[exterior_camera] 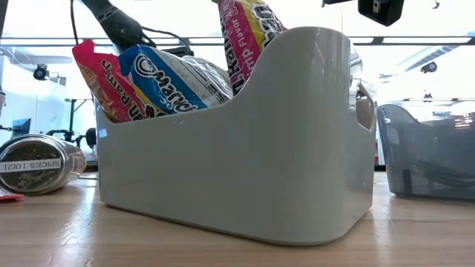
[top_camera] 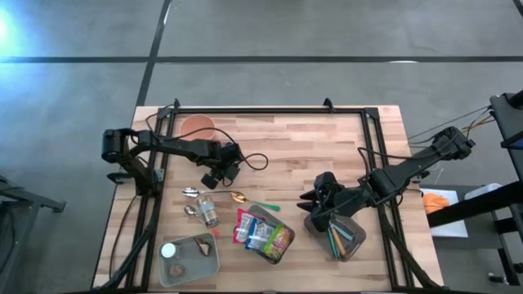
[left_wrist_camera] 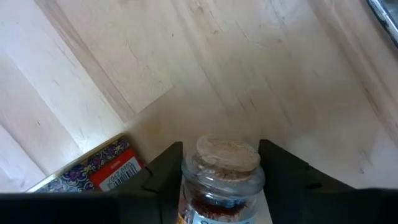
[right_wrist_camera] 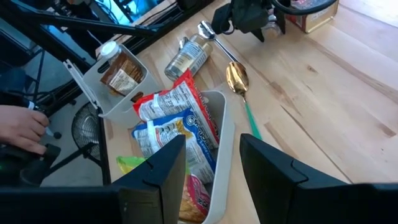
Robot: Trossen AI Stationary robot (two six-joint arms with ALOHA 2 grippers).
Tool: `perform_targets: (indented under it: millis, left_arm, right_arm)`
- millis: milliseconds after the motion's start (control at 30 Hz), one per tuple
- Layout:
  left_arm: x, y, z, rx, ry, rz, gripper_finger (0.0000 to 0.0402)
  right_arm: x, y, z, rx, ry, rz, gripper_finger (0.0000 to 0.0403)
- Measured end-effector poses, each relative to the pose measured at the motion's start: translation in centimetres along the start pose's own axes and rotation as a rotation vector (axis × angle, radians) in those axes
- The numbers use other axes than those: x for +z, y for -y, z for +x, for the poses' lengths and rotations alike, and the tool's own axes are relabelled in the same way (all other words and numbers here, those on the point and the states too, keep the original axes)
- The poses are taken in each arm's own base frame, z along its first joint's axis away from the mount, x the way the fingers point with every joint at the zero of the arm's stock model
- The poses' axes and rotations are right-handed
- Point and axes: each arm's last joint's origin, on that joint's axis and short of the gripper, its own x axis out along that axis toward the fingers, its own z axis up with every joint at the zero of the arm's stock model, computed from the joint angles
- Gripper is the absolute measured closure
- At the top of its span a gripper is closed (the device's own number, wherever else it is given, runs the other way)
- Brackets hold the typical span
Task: Pick & Place Food Item
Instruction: Put the brown seasoning bottle into the left gray bin
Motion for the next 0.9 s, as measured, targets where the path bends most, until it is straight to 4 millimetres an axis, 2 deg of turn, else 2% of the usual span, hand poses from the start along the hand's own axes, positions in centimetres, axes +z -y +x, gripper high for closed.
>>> perform_targets:
  millis: [467, 733, 900]
  left_arm:
    - [-0.1, 0.0, -0.5, 0.017, 0.006, -0.067, 0.0235]
    - [-0.2, -0.1, -2.0, 0.03, 0.059, -0.259, 0.0235]
    - [-0.1, 0.0, -3.7, -0.015, 0.178, -0.441, 0.0235]
  right_arm:
    - [0.1, -0.1, 0.0, 0.011, 0.008, 0.007, 0.0251]
    - [0.1, -0.1, 0.0, 0.012, 0.009, 0.006, 0.0251]
    - [0.1, -0.1, 0.0, 0.012, 0.009, 0.007, 0.0251]
